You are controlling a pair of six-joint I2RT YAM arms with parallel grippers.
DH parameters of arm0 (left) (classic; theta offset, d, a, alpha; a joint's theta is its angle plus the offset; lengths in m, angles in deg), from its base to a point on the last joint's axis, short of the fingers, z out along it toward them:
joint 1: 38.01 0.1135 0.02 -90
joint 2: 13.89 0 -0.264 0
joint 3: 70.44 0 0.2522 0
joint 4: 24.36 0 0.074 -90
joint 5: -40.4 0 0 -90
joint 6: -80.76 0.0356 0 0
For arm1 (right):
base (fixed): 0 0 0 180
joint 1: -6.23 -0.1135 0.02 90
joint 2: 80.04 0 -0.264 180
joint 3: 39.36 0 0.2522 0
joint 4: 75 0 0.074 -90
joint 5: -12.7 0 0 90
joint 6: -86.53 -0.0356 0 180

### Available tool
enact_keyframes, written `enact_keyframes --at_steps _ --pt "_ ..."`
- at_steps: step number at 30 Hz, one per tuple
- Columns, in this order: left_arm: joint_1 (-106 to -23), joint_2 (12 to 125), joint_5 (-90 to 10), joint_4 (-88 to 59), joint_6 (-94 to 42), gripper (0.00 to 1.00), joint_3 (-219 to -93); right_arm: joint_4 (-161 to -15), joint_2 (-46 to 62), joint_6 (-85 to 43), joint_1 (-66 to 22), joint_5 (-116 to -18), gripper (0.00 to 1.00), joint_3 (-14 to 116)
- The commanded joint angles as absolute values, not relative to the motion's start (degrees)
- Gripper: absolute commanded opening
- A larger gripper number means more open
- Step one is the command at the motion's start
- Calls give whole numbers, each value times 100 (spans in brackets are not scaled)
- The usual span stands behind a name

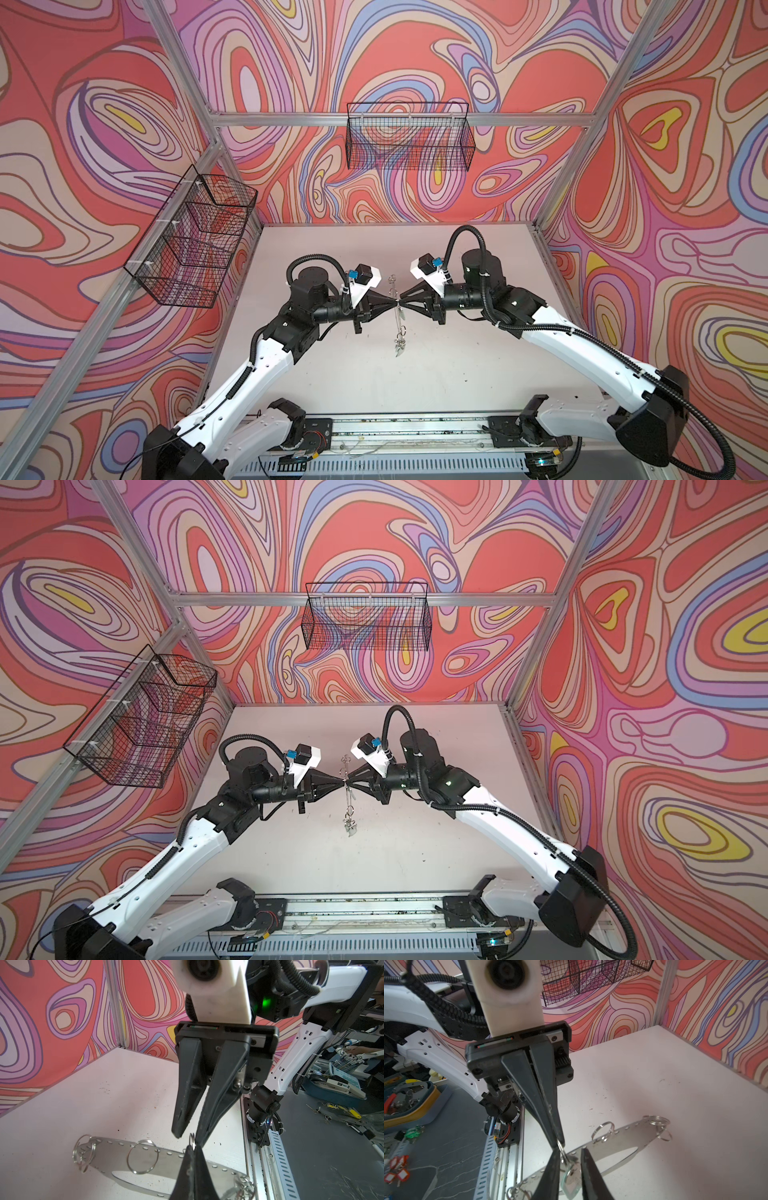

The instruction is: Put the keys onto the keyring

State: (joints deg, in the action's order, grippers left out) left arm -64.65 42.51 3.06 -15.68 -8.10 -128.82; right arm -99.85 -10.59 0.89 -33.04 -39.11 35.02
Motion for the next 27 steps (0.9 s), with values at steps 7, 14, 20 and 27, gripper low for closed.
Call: enact_keyframes --at_steps 7,14,20,27 --pt "-6486 4036 -200 -5024 -2530 0 -12225 -7990 -1696 -1073 -3306 -4303 26 2594" --pt "-6492 4843 -324 -7694 -4226 0 -11990 -7221 -1335 -1757 -3322 -3777 29 2516" --pt "-6553 5078 -267 -8035 -4418 0 -12006 -6899 -1158 -1865 -3333 -3896 29 2514" --pt "-6649 5057 -310 -8101 -4446 0 -11972 -6531 -931 -2092 -3341 -3762 21 2499"
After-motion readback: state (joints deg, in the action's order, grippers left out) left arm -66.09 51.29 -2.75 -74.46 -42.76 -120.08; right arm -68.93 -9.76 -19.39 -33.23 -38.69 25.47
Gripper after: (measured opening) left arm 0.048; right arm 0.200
